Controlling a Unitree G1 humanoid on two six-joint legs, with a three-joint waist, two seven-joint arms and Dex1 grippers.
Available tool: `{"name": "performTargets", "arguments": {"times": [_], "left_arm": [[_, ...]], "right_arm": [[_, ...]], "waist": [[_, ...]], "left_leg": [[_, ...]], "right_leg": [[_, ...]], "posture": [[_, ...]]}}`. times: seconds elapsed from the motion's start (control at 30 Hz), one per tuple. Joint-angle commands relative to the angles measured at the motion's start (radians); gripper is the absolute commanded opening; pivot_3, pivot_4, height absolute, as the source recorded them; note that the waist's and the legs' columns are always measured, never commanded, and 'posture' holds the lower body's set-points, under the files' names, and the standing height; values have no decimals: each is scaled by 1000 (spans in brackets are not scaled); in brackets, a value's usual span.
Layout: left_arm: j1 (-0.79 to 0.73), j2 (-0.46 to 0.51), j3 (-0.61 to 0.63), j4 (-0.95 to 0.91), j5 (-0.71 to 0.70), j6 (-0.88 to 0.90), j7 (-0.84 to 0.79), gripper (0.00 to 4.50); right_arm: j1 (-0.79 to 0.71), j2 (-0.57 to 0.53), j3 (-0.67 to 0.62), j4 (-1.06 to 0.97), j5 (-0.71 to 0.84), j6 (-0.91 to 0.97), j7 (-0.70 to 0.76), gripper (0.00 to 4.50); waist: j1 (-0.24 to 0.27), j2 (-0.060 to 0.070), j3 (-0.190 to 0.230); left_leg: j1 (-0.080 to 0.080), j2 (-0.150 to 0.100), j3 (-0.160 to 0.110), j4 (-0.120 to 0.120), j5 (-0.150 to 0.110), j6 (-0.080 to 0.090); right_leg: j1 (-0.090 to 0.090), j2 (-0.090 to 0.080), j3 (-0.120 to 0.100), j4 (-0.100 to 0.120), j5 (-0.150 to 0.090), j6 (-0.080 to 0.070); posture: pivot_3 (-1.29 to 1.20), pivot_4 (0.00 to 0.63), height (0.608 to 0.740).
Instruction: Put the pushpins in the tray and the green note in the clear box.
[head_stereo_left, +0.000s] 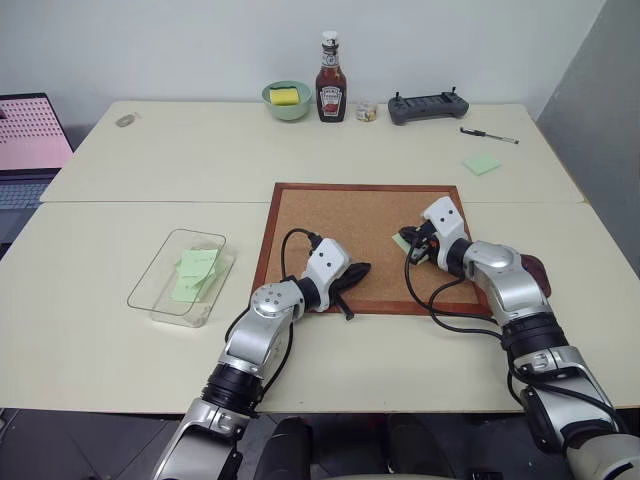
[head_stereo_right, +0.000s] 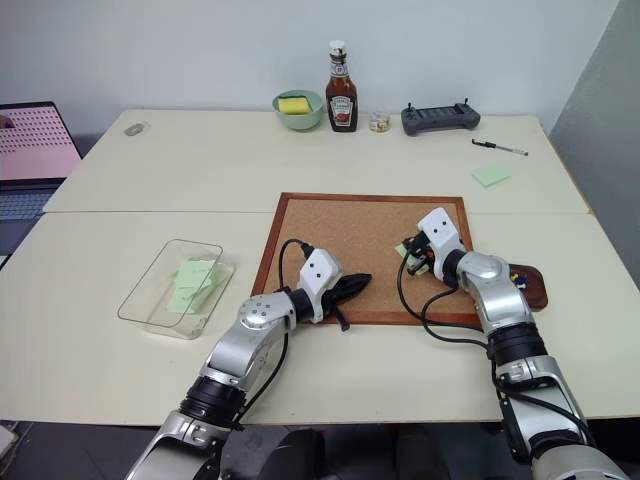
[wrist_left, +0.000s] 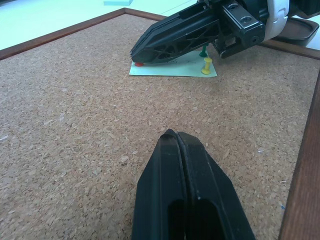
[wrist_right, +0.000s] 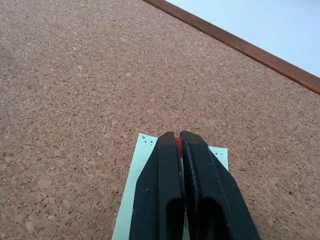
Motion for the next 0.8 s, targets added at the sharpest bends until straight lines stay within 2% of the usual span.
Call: {"name": "performTargets", "arguments": {"times": [0.03,0.8], "left_arm": [[24,8,-32,26,21,9,-10,0],[19,9,-36,48,31,22,-4,0]], "right_arm": [[-30,-3,-19,-66,18,-22,18,26],[22,-3,-51,-253,77,94,27,26]], "waist": [[0,0,0],[-6,2,-1]], "left_leg": [[0,0,0,0,0,0],[0,0,0,0,0,0]], "right_leg": [[0,0,0,0,0,0],[0,0,0,0,0,0]], "posture": [[0,150,740],[0,150,740]]}}
